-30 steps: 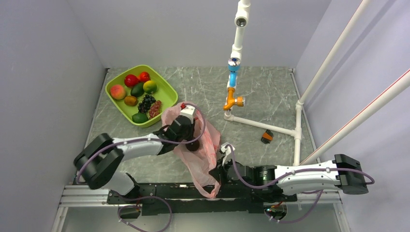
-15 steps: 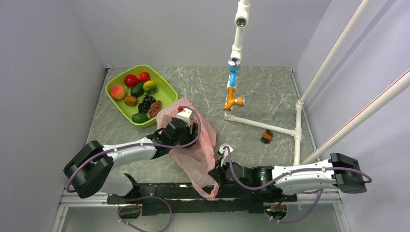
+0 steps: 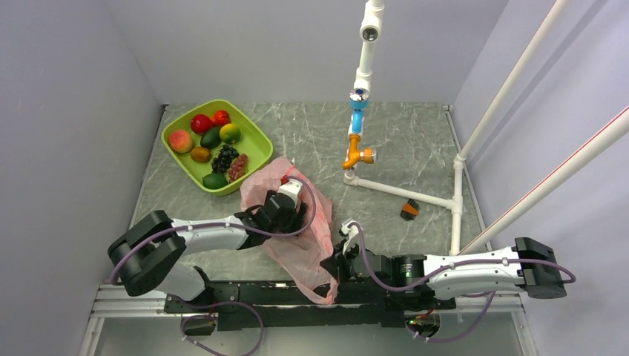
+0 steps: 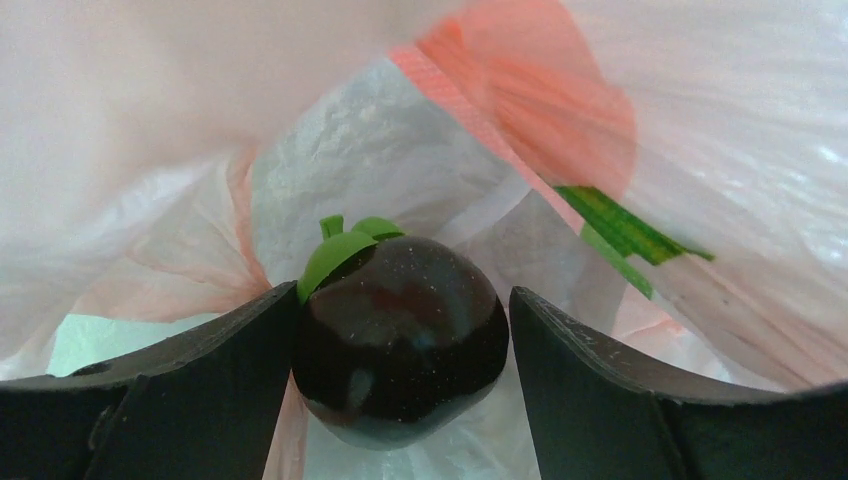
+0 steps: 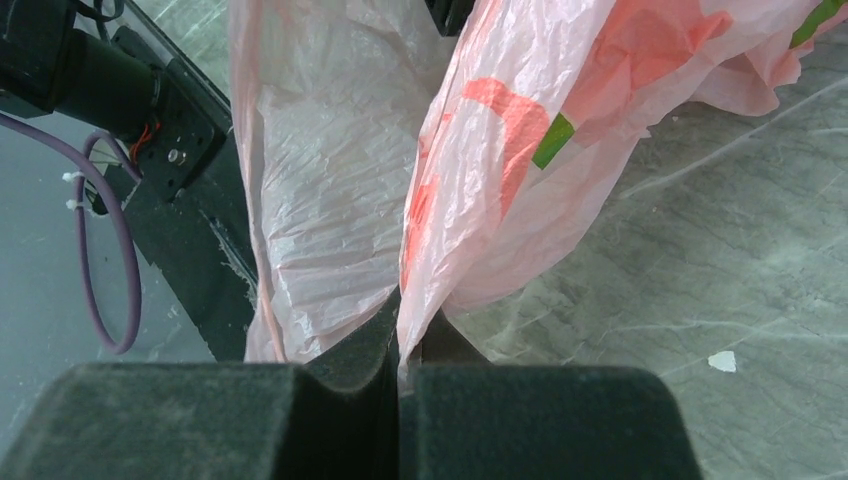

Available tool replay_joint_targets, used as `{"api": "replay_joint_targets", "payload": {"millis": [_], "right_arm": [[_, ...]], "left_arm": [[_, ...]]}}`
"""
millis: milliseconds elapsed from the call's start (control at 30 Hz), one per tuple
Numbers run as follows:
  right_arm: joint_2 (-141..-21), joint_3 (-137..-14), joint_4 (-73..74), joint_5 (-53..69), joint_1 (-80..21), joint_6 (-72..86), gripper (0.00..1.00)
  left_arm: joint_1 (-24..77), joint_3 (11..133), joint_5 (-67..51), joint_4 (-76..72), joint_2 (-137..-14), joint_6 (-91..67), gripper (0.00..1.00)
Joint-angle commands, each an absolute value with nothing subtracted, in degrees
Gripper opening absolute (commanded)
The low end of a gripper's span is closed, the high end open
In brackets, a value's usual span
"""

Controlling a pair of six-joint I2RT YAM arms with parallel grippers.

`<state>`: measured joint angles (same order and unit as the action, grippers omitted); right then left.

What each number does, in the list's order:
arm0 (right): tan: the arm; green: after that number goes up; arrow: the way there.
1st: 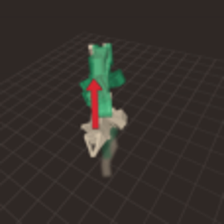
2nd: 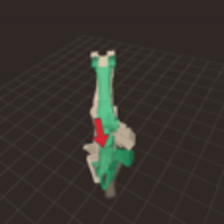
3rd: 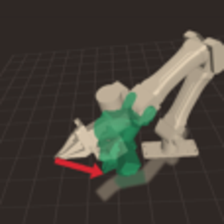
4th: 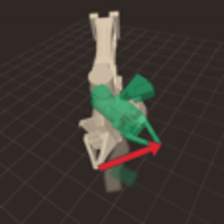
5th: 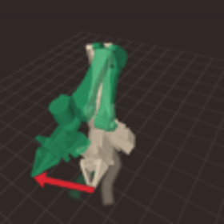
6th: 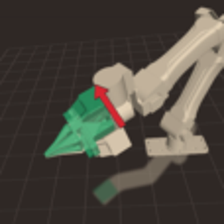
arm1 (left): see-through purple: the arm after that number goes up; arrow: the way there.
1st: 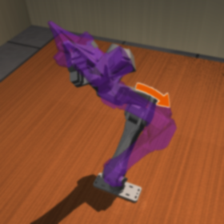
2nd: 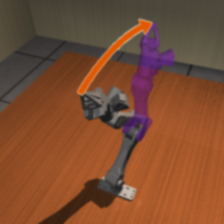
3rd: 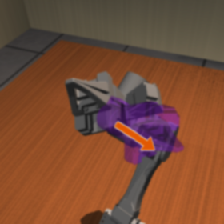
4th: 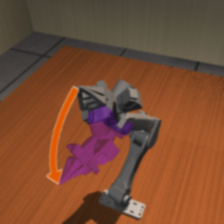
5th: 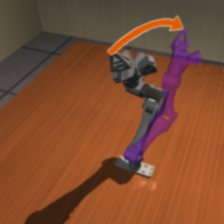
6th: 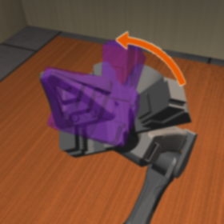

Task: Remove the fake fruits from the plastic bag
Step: Take out the fake fruit from the plastic bag.

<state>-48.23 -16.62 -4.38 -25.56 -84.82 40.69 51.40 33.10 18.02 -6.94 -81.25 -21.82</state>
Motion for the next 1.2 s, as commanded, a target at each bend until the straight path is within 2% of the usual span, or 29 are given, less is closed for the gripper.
{"api": "replay_joint_targets", "payload": {"millis": [0,67,167,233,433,667,800,833,1000,1067,1167], "right_arm": [[-47.05,-16.74,-4.58,-27.24,-85.13,40.75,0.0],[-47.11,-16.62,-4.5,-27.44,-85.16,41.01,0.0],[-47.21,-16.61,-3.95,-28.09,-85.16,41.4,0.0],[-47.24,-16.68,-3.86,-28.65,-85.14,41.57,0.0],[-47.58,-17.56,-1.74,-32.05,-85.11,43.13,0.0],[-48.23,-19.67,1.64,-37.06,-85.08,44.87,0.0],[-49.58,-20.99,2.86,-37.77,-85.09,45.24,0.0],[-49.71,-21.0,2.95,-37.79,-85.01,45.45,0.0],[-49.2,-20.61,3.4,-37.41,-85.07,46.28,0.0],[-48.68,-20.64,3.86,-37.53,-85.04,46.48,0.0],[-47.66,-20.91,5.59,-37.89,-85.06,46.99,0.0]], "left_arm": [[52.38,32.96,20.79,-6.37,-81.76,-22.94,0.79],[52.44,33.44,20.73,-5.53,-81.35,-22.78,0.72],[52.44,34.9,19.87,-2.68,-79.25,-22.85,0.49],[52.4,35.55,18.12,-1.29,-76.6,-23.14,0.41],[52.37,36.19,9.84,1.71,-65.16,-24.62,0.3],[51.26,36.93,-6.13,2.24,-55.16,-27.15,0.25],[50.78,38.29,-8.57,4.72,-49.28,-27.5,0.06],[50.41,39.11,-7.71,6.03,-47.44,-27.12,0.05],[44.56,48.31,4.81,17.81,-42.75,-23.61,0.09],[38.86,52.64,10.66,23.58,-43.85,-24.73,0.15],[29.61,58.83,11.19,26.91,-47.78,-24.49,0.22]]}}
